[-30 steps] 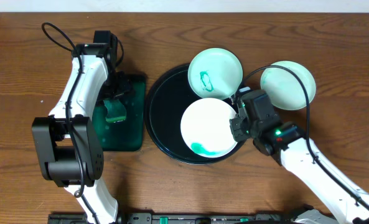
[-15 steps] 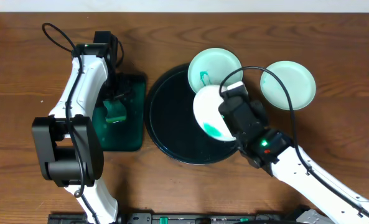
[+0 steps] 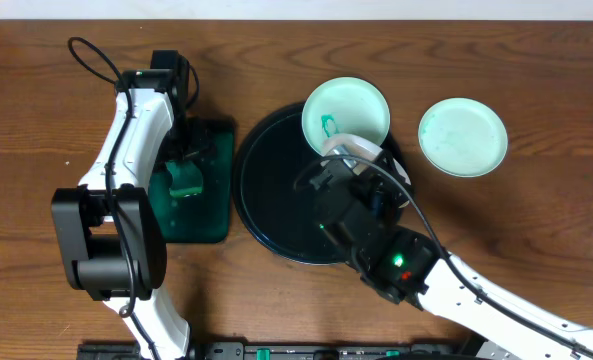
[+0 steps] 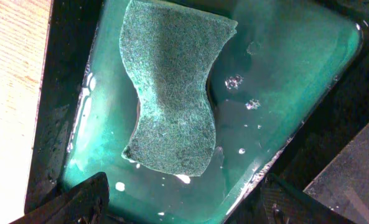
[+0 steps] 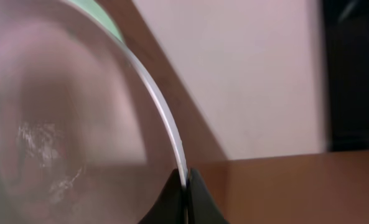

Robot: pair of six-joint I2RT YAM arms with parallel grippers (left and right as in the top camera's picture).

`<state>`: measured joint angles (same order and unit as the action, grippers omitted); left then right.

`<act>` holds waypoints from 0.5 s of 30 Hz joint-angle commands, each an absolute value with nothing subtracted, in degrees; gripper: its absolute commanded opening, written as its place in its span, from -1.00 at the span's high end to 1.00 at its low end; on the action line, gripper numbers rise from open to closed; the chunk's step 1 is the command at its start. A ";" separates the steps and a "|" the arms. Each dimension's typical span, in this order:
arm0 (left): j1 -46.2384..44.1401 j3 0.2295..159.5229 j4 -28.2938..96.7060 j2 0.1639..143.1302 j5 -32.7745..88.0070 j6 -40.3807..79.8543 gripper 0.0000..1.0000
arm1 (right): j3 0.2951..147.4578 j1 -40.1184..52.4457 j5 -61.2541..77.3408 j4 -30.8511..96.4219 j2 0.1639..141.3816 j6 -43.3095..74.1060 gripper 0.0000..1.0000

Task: Clean dirty plates on tray and stack at the side
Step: 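Lift the scrubbed plate off the tray with the right gripper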

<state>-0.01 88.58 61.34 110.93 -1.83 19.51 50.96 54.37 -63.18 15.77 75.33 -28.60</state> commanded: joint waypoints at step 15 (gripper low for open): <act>0.03 87.42 61.45 111.24 -1.91 19.62 -0.58 | 52.45 61.60 -79.29 3.40 74.56 -53.34 0.98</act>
